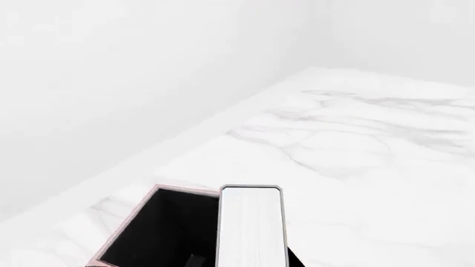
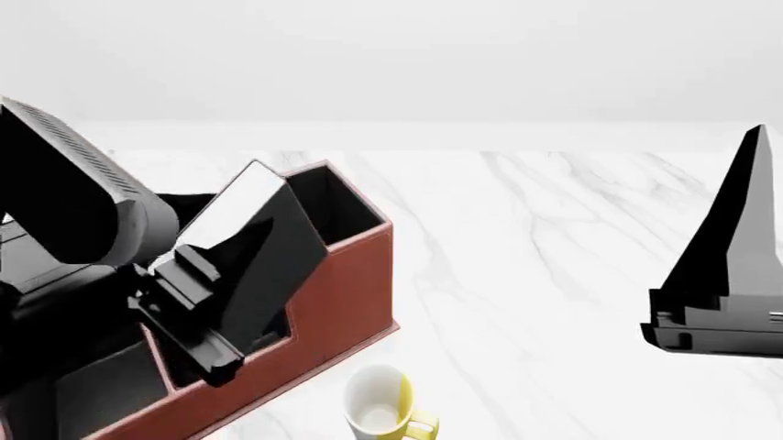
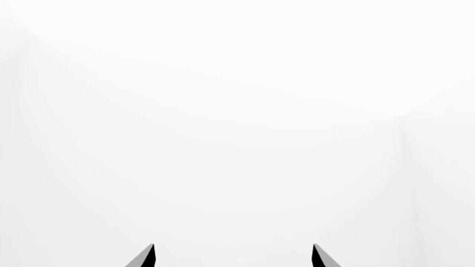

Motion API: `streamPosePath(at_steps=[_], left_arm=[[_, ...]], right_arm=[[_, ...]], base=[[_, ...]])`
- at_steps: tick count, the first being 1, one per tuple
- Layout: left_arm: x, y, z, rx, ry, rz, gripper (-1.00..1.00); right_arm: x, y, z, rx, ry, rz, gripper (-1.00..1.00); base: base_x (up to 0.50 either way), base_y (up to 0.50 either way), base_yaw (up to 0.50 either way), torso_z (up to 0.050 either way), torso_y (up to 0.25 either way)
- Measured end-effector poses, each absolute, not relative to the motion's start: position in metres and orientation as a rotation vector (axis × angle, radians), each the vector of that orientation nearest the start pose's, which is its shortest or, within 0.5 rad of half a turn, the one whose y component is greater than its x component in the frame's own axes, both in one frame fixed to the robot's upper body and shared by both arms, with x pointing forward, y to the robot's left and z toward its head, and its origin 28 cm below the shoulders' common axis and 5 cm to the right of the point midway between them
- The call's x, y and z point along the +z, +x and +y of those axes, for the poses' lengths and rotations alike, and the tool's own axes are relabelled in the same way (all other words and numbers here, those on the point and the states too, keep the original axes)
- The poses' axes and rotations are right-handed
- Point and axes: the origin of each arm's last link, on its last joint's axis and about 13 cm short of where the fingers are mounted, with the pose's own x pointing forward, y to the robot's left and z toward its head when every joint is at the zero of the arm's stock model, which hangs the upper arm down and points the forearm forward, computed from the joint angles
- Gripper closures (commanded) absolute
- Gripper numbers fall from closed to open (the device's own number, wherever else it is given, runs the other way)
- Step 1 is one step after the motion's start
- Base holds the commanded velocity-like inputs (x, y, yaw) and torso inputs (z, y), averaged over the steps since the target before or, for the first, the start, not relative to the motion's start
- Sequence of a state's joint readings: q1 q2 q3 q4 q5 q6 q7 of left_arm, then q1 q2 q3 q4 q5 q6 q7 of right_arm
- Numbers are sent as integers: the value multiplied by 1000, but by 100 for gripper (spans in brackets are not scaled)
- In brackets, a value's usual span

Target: Pick up the book and place it in the right compartment of the caddy.

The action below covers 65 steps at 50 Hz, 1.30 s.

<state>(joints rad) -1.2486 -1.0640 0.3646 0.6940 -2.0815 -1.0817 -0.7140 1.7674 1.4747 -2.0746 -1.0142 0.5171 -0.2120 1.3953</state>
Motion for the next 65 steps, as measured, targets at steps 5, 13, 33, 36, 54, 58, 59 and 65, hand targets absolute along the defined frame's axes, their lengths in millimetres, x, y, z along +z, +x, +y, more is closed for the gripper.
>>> streamPosePath(at_steps=[5,13,33,36,54,58,59,65], left_arm=[[330,161,261,-574,290,69,100],[355,173,259,-572,284,-6,100],[404,234,240,-564,206,-88,100],[408,245,236,-554,201,-83,100],[415,309,213,-465,242,13,100],[414,324,209,-433,270,45,100],[414,328,208,-424,279,52,100],[410,348,204,-371,333,100,100]], right_arm=[[238,129,-146,-99,-207,-755,-100],[238,130,-146,-100,-206,-753,-100],[238,129,-147,-107,-203,-754,-100],[238,129,-148,-108,-202,-754,-100],[238,128,-149,-113,-198,-757,-100],[239,128,-149,-113,-197,-757,-100],[239,128,-149,-114,-197,-757,-100],[239,128,-149,-115,-196,-759,-100]], base=[[0,0,0,0,0],[0,0,0,0,1],[0,0,0,0,1],[0,0,0,0,3],[0,0,0,0,2],[0,0,0,0,0],[0,0,0,0,0],[0,0,0,0,2]])
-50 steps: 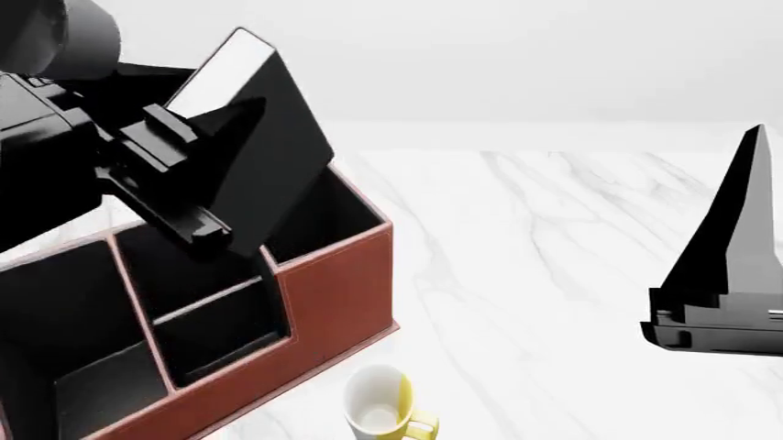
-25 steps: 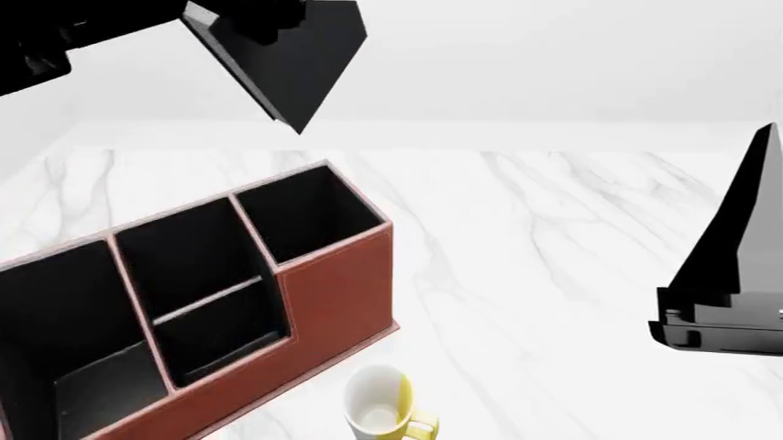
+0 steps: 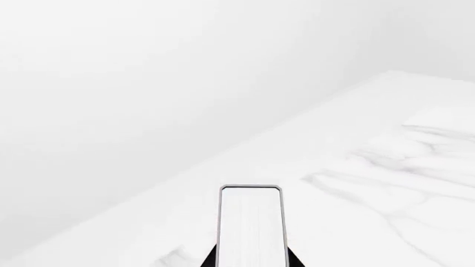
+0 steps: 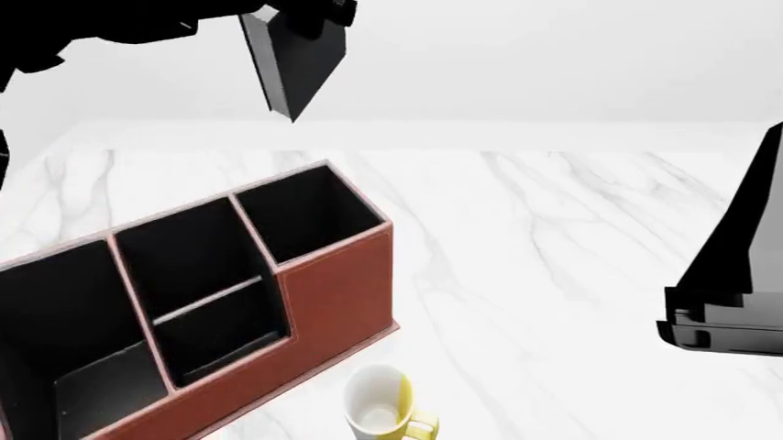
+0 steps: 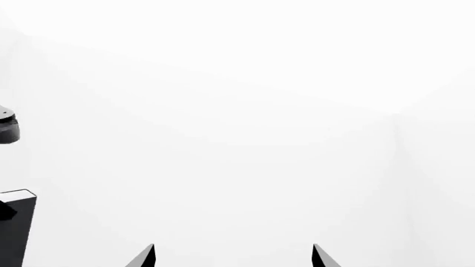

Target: Pick up the book and place it in the right compartment of the caddy.

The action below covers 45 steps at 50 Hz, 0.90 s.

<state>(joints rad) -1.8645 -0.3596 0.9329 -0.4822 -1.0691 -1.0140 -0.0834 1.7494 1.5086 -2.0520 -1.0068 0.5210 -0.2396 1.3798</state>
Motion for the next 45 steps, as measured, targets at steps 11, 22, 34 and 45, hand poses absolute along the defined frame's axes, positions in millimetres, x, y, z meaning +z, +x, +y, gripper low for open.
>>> streamPosePath(at_steps=[11,22,34,45], left_arm=[[395,367,201,-264,464,119,100],[375,380,195,-177,506,72,100],[362,391,185,-256,367,160,100],[360,398,183,-289,286,229,100]], right_arm=[[239,128,-150,-116,-195,-760,-100],[239,127,-150,-116,-194,-762,-100],[240,126,-151,-121,-192,-766,-100],[241,126,-151,-125,-191,-769,-100]], base=[[0,0,0,0,2],[0,0,0,0,2],[0,0,0,0,3],[0,0,0,0,1]])
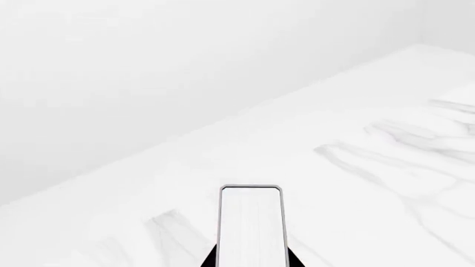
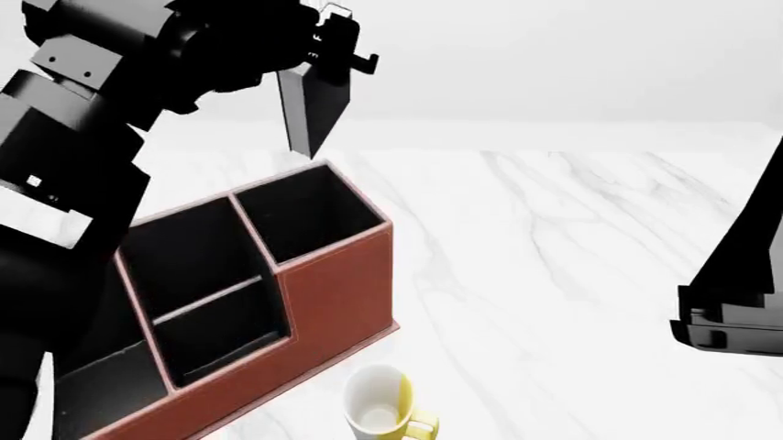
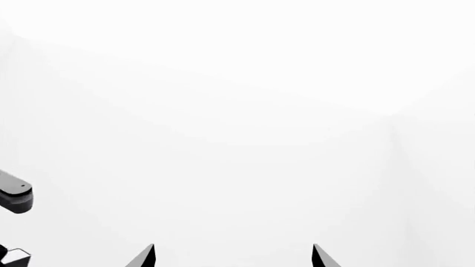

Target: Pick up the book and place it in the right compartment of the caddy.

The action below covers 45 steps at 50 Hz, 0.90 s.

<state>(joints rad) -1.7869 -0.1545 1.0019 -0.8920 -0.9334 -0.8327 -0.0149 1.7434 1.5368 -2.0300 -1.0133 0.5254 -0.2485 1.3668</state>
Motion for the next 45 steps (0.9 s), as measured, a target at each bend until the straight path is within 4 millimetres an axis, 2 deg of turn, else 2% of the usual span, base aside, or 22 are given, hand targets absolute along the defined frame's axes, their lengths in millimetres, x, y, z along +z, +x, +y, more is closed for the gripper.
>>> streamPosePath(at_steps=[10,26,45], left_arm=[[363,399,189,-284,252,291,100],[360,389,200,-302,298,377,100],[341,386,198,-354,339,447,100]], right_arm=[[242,124,-152,-128,-190,-771,-100],[242,124,-152,-127,-191,-773,-100],[242,124,-152,-128,-190,-772,-100]], base=[[0,0,0,0,2],[0,0,0,0,1],[0,0,0,1,2]])
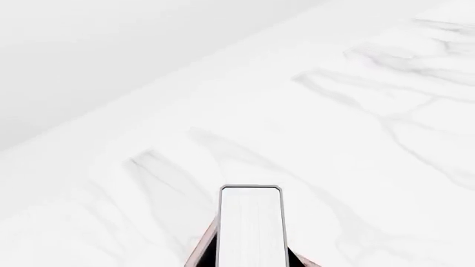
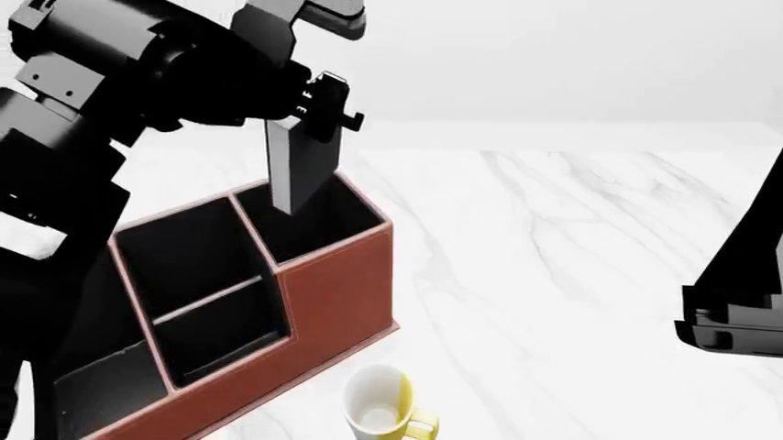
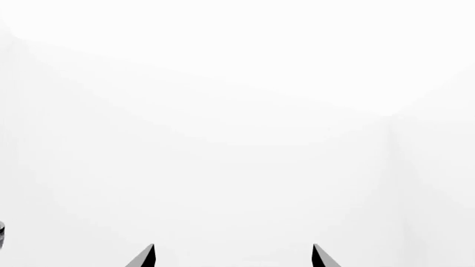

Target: Pick up the book and place it in the right compartment of the caddy.

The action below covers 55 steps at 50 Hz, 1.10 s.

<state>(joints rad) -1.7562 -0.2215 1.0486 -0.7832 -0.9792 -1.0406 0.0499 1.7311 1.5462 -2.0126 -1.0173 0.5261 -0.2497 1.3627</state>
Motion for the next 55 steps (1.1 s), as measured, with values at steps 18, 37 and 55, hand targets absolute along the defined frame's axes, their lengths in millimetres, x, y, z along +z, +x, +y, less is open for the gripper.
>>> streamPosePath(at_steps=[18,37,55], left_arm=[[318,390,196,-370,334,492,100],[301,395,199,-357,327,520,100],[279,406,199,-348,332,553,100]], right_arm=[[242,124,-152,-130,-189,-774,-100],[242,123,-152,-129,-191,-777,-100],[239,128,-151,-128,-197,-764,-100]], base=[[0,0,0,0,2],[0,0,0,0,1],[0,0,0,1,2]])
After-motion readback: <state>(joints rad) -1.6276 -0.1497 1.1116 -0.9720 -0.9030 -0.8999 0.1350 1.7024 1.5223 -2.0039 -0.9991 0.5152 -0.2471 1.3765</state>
